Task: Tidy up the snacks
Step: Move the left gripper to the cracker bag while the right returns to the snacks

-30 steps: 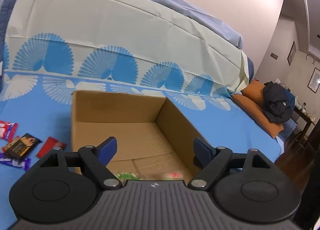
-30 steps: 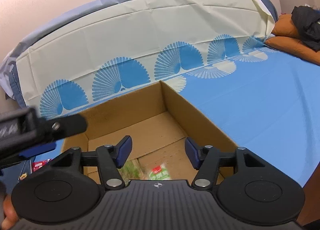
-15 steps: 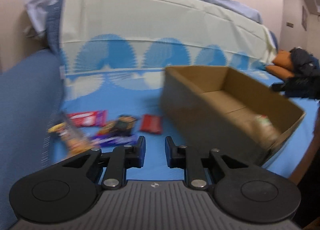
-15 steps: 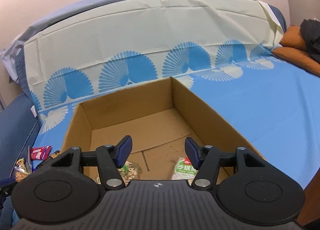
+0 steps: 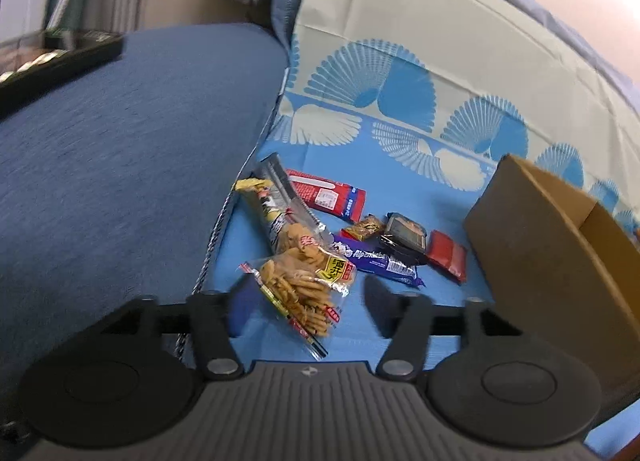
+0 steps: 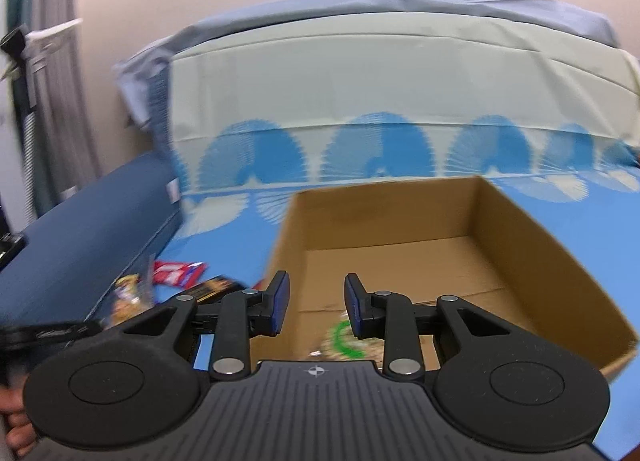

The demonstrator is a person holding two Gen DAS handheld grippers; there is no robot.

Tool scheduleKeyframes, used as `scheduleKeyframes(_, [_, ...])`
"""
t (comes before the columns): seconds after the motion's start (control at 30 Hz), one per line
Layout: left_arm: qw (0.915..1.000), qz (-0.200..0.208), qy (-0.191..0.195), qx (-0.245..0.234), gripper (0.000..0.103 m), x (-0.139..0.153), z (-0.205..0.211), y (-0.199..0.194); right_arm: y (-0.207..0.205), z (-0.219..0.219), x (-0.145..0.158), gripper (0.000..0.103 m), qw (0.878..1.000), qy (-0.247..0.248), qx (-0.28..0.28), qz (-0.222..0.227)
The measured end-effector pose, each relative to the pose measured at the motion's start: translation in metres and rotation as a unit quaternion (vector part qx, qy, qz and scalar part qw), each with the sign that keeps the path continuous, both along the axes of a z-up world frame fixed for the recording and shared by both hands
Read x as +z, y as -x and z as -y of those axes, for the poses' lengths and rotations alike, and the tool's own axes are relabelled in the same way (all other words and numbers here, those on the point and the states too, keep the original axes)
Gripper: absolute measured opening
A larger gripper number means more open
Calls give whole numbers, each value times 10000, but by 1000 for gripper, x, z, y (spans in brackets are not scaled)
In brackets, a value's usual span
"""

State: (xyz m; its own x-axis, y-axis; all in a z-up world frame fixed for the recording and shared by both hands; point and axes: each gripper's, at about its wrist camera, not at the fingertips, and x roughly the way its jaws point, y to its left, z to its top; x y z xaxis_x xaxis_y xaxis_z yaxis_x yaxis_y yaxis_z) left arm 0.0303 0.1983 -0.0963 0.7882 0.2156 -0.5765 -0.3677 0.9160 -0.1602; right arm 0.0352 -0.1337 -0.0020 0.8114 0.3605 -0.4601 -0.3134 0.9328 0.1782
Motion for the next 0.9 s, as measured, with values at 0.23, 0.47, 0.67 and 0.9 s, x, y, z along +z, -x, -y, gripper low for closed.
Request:
scheduleKeyframes(0.23, [9944,-249,-1025,27,94,-11,32,-33,4,-29,-4,34,9990,206,379,-118])
scheduleKeyframes(0.47, [9868,-629,-1489,95,95,-31,40,-60,10,-47,-8,45,9975,295,622,-149])
scheduleKeyframes(0.67, [9872,-848,-1343,173,79,-39,31,-67,12,-59,-10,47,9963,396,745,-153])
scheduleKeyframes(0.9, [9944,-644,-820,165,51,-32,16,-56,5,-72,-12,47,9963,276,751,-322])
